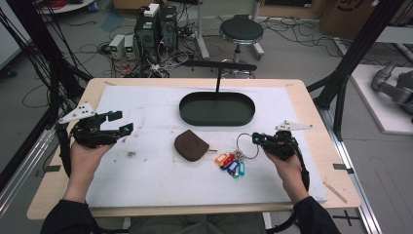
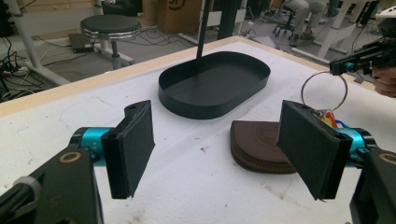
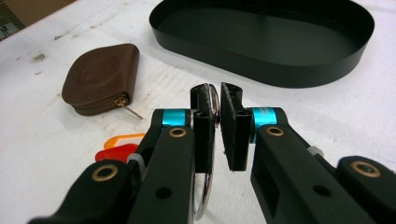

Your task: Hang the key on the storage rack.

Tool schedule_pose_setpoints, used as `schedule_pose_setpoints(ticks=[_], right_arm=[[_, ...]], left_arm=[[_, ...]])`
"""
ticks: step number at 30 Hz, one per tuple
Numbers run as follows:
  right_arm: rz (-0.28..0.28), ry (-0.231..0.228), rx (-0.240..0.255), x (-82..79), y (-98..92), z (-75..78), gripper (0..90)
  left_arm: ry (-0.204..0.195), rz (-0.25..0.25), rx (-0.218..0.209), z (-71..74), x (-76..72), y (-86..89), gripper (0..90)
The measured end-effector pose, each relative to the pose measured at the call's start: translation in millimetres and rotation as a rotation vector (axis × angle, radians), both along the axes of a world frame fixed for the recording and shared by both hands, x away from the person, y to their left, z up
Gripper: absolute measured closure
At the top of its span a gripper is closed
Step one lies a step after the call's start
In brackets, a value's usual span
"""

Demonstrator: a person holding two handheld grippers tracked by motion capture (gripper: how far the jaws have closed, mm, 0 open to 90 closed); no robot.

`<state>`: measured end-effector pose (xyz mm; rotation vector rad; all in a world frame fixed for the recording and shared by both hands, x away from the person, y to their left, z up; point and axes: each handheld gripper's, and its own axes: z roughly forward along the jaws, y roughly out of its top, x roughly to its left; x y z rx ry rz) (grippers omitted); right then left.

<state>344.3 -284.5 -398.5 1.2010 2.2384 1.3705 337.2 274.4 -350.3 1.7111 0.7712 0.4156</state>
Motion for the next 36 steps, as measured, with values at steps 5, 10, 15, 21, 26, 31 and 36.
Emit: schedule_pose_setpoints(ticks=[5, 10, 15, 21, 26, 31, 36], right_arm=[[0.004, 0.053, -0.012, 2.9, 0.9, -4.0, 80.6], [0.008, 0.077, -0.027, 4.3, 2.8, -7.1, 84.2], [0.016, 0.081, -0.025, 5.1, 2.0, -5.7, 85.1], [0.029, 0.043, 0.003, 5.3, 2.2, 5.8, 85.2], [0.052, 0.009, 0.018, 4.8, 2.3, 17.2, 85.4], [0.086, -0.034, 0.025, 3.9, 3.8, 34.7, 85.4], [0.109, -0.053, 0.033, 4.4, 4.1, 50.5, 85.6]], left_arm=[[0.002, -0.005, 0.002, -0.4, 0.2, -1.0, 27.3], [-0.001, -0.007, 0.002, 0.3, -0.2, -0.5, 27.3], [0.006, -0.005, 0.002, -1.5, 0.4, -0.4, 27.3], [0.011, 0.004, -0.006, -2.9, 0.8, 3.7, 27.3], [0.007, 0.000, -0.012, -2.8, 0.0, 6.4, 27.3], [0.003, -0.009, -0.022, -3.2, -1.9, 7.7, 27.3], [0.003, -0.017, -0.023, -4.6, -3.9, 5.9, 27.2]])
